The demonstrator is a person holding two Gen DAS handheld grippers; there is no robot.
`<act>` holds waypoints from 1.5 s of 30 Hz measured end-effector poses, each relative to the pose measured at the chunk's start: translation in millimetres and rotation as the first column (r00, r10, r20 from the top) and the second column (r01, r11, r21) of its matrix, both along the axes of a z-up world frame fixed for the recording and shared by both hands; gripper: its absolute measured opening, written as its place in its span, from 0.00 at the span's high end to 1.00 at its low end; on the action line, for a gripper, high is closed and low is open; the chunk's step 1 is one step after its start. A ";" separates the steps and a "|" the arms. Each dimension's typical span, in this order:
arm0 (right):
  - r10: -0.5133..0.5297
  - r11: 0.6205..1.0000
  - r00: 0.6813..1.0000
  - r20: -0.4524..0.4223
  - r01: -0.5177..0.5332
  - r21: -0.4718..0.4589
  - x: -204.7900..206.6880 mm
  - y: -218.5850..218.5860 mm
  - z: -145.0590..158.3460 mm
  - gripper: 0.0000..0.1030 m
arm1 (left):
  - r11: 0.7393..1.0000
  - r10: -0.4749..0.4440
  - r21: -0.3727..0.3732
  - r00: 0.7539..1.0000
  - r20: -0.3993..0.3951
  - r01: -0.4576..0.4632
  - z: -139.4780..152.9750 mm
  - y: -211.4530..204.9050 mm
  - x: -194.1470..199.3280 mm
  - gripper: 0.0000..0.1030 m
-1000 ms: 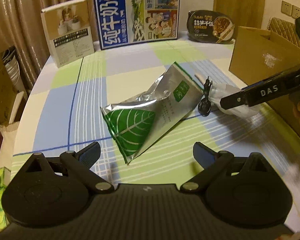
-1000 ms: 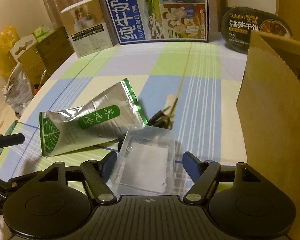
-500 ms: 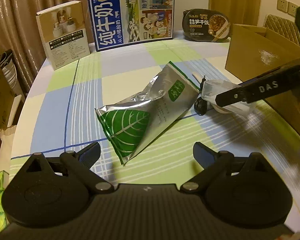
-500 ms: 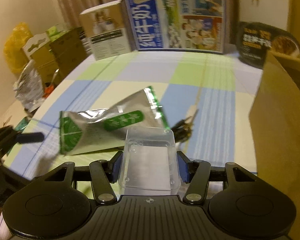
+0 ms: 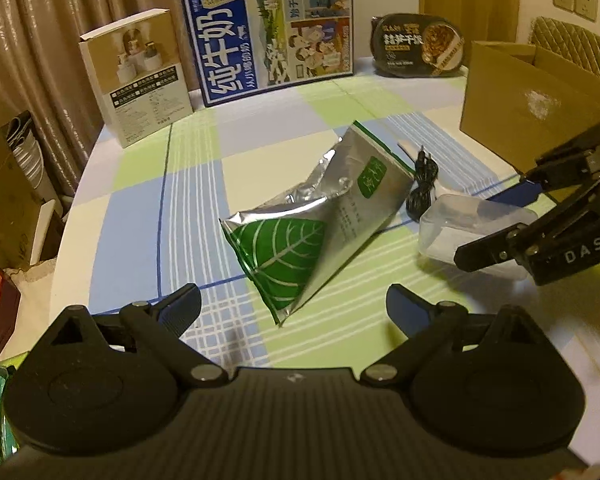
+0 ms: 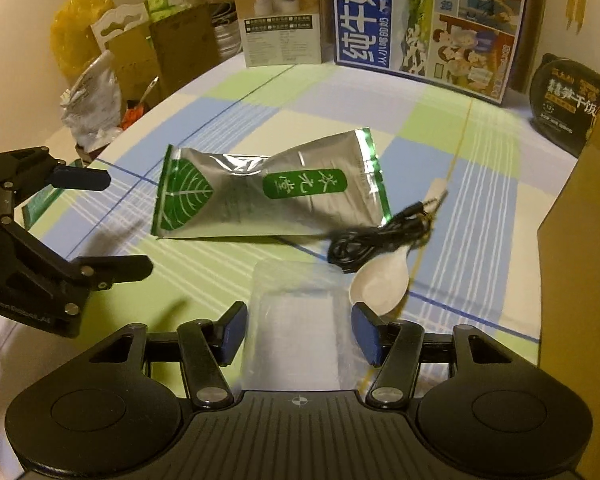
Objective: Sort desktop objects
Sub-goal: 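Lift the clear container with the right gripper while the left gripper grasps the silver tea bag, then lift the silver tea bag with the left gripper while the right gripper holds the clear container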
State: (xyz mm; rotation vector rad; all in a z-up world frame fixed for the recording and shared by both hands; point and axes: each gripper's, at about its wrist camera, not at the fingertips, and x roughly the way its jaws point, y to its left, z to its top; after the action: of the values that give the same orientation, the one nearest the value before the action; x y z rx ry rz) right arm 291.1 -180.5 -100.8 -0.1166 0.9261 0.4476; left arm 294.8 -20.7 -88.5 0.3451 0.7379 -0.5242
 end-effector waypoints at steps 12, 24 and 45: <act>-0.026 1.000 0.998 -0.062 0.026 0.004 6.8 -1.8 -11.2 0.48 | 0.996 -0.082 0.028 0.997 0.014 0.081 -3.7 -9.4 4.3 0.06; -0.051 0.999 0.998 -0.043 0.052 0.013 9.1 -8.9 4.6 0.48 | 0.954 -0.262 0.164 0.964 0.037 0.253 5.6 -54.7 37.8 0.05; -0.037 0.999 0.999 -0.022 0.036 -0.035 10.4 -13.7 1.1 0.48 | 0.885 -0.337 0.275 0.924 -0.179 0.376 -26.6 -95.2 87.9 0.38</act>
State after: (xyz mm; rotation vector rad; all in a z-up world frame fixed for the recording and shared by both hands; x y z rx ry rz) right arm 301.4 -194.2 -99.8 -0.1262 0.9569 0.4000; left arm 382.7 -115.9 -115.1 0.7527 0.8872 -0.7890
